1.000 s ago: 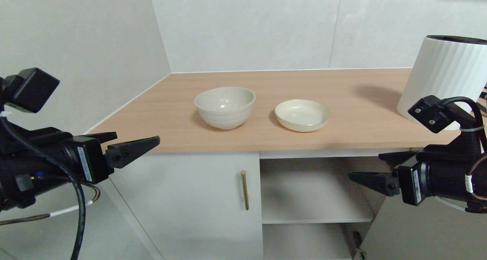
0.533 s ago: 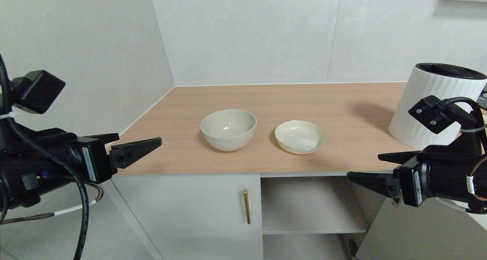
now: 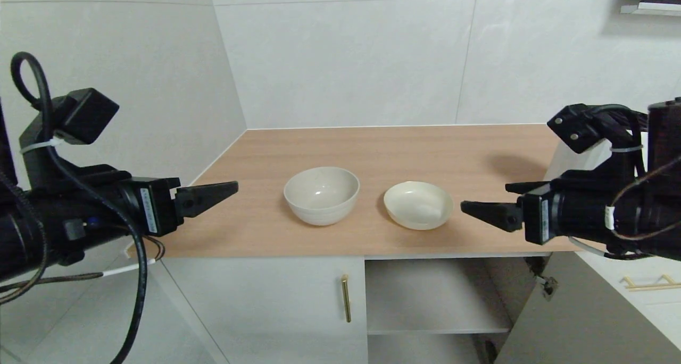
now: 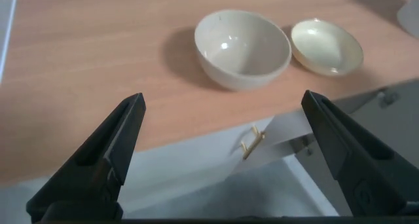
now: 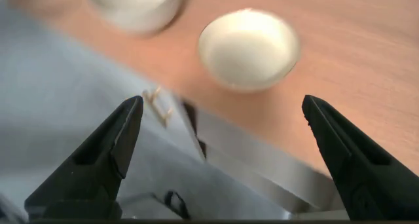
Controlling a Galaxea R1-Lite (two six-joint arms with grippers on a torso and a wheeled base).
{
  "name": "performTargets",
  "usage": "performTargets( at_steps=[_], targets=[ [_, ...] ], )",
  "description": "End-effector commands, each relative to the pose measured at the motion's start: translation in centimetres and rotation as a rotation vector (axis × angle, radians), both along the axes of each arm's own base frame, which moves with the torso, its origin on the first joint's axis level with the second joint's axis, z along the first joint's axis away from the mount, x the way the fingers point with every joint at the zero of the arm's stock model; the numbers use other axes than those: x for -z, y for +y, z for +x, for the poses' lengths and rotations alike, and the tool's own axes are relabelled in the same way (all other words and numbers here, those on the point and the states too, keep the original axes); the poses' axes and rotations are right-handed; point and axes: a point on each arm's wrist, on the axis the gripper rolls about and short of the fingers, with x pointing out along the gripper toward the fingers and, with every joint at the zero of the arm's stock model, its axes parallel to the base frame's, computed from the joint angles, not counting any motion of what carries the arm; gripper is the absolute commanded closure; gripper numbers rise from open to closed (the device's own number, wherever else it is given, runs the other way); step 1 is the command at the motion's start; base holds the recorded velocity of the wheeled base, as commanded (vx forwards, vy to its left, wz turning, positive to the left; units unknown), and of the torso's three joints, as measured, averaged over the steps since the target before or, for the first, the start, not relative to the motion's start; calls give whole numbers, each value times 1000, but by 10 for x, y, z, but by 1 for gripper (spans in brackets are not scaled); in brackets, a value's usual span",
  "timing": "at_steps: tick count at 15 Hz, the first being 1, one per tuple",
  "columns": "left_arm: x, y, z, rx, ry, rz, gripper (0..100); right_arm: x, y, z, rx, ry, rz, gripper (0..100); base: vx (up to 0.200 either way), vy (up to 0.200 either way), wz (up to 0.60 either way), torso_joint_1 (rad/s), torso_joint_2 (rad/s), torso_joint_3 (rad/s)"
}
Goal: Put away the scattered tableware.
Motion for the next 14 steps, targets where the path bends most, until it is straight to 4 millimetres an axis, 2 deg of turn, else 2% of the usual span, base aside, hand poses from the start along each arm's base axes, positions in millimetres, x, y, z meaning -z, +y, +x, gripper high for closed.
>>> performTargets(
  at_steps=[1,3,6,7,11,12,14],
  targets=[
    [3,-8,26,-9,43,-11,0,4,17,32,87,58,51,0,0,0,0,0,0,0],
    [-3,-17,57,-58,91,-91,0,5,31,58,158,102,111,0,0,0,0,0,0,0],
    [-7,-26,92,-170,296,-162,0,19,36,67,228,195,123,0,0,0,0,0,0,0],
    [-7,-28,98,-188,349,-168,0,23,37,69,238,215,137,0,0,0,0,0,0,0],
    [22,-40,131,-234,461,-171,0,44,42,82,315,244,80,0,0,0,0,0,0,0],
    [26,-46,135,-245,462,-164,0,45,43,84,343,234,70,0,0,0,0,0,0,0],
    [49,-63,154,-353,463,-76,0,44,43,85,370,223,66,0,0,0,0,0,0,0]
  ],
)
